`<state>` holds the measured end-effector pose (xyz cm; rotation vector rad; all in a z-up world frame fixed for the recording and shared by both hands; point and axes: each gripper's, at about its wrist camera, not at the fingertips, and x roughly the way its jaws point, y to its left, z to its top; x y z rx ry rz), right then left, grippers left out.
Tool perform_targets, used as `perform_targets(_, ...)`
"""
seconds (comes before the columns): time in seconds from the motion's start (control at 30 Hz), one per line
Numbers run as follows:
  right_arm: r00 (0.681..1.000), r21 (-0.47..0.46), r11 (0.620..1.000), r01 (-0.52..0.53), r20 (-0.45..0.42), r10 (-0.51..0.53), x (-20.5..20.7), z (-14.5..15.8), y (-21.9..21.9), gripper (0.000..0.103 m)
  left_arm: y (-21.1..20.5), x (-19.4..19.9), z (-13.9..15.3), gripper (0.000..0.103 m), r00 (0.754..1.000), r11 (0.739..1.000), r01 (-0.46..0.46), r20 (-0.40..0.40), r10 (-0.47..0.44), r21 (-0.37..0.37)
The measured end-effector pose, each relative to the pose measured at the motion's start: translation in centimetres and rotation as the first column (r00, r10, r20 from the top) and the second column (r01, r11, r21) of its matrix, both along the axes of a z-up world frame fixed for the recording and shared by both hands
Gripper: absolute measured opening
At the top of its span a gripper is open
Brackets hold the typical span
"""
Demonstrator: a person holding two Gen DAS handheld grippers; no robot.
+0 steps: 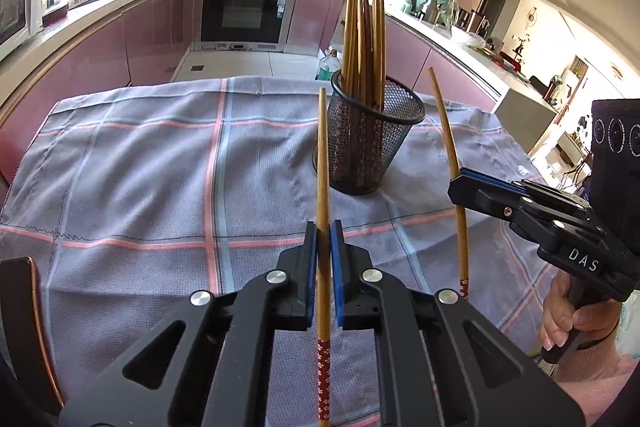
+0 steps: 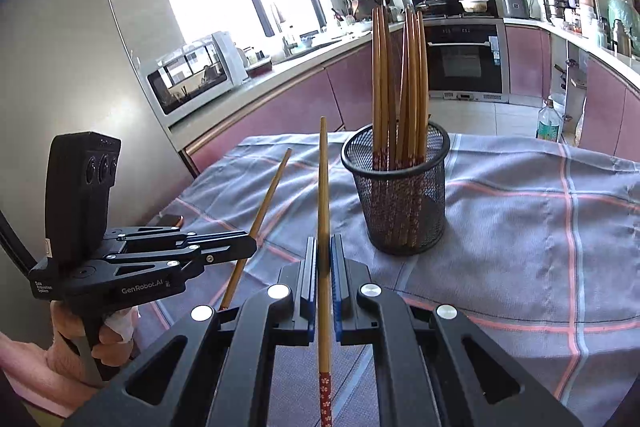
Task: Organize utensils
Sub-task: 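Raise the left tool's chopstick upright toward the mesh cup while the right tool lifts its own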
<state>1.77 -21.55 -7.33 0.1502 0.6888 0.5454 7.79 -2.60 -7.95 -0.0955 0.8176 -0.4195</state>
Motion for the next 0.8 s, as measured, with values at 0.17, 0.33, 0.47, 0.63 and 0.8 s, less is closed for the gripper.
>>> perform_targets(0.17,1.0,0.009,1.0,0.005,0.023,-0.005,-0.1,0.6,-0.2,0.005,0.2,-0.4,0.9,0.008,1.0,1.0,0.005,0.02,-0.005,-0.023)
perform_targets(0.33,0.999,0.02,1.0,0.013,0.04,-0.013,-0.2,1.2,-0.4,0.005,0.5,-0.7,1.6,0.008,0.999,0.999,0.005,0.035,-0.004,-0.045)
perform_targets(0.47,0.998,0.026,1.0,0.014,0.056,-0.015,-0.3,1.7,-0.7,0.005,0.7,-1.0,2.1,0.008,0.999,0.998,0.006,0.052,-0.003,-0.058)
perform_targets(0.63,0.997,0.032,0.999,0.014,0.077,-0.016,-0.4,2.3,-0.6,0.005,1.3,-1.2,2.8,0.008,0.998,0.997,0.006,0.069,0.0,-0.081)
perform_targets(0.8,0.996,0.038,0.999,0.017,0.089,-0.02,-0.3,2.5,-0.6,0.005,1.5,-1.6,3.6,0.008,0.996,0.995,0.005,0.085,0.003,-0.098)
